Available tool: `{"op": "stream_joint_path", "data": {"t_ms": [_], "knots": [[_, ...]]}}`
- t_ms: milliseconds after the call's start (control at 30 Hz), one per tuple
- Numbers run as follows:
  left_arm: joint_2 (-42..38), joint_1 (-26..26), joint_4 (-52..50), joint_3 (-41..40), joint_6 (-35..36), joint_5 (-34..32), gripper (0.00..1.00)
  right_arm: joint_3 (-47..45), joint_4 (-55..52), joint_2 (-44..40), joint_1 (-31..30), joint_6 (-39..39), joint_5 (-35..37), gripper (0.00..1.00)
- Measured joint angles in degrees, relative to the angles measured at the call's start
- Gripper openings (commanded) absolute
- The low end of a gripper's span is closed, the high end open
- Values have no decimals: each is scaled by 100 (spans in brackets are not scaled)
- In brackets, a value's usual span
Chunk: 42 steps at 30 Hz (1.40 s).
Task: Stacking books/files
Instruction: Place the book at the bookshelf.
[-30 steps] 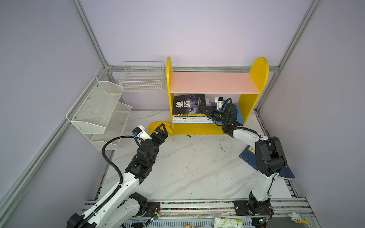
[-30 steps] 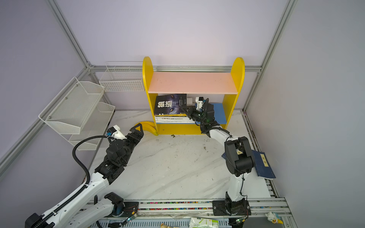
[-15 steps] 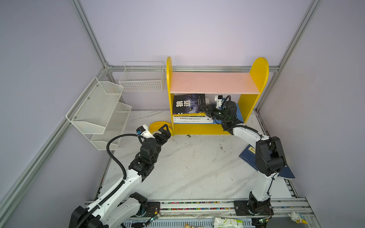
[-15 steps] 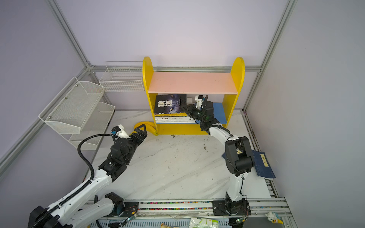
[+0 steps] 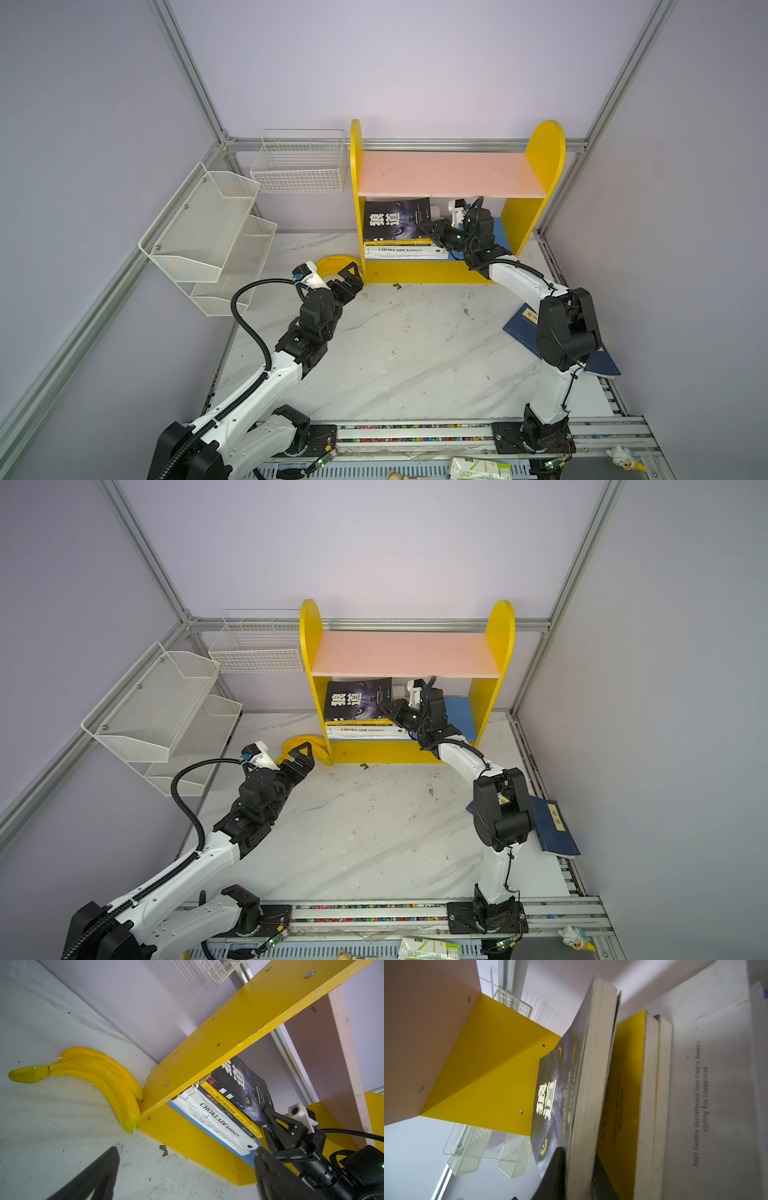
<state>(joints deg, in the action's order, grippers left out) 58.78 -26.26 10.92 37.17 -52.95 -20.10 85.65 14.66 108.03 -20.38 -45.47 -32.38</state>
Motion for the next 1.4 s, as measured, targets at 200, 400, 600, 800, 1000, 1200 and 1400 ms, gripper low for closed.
{"op": "stream_joint_path", "data": {"t_ms": [200,400,600,800,1000,1200,1400], "knots": [[826,140,87,474,317,236,99,26,-116,0,-26,127,114,22],[1574,542,767,846,315,951,100,63,-234,0,-44,264,210,22],[2186,566,1069,1351,343,1340,100,103,-356,0,-63,382,315,23],[2726,568,1266,1856,409,1423,100,103,-378,0,-79,452,365,23],[3185,590,1248,2162,400,1416,99,103,-382,0,-90,509,398,23],[3405,612,1058,2302,302,1266,100,103,-396,0,-98,592,426,24],[3598,627,815,2557,160,1099,100,103,-404,0,-105,667,442,26]]}}
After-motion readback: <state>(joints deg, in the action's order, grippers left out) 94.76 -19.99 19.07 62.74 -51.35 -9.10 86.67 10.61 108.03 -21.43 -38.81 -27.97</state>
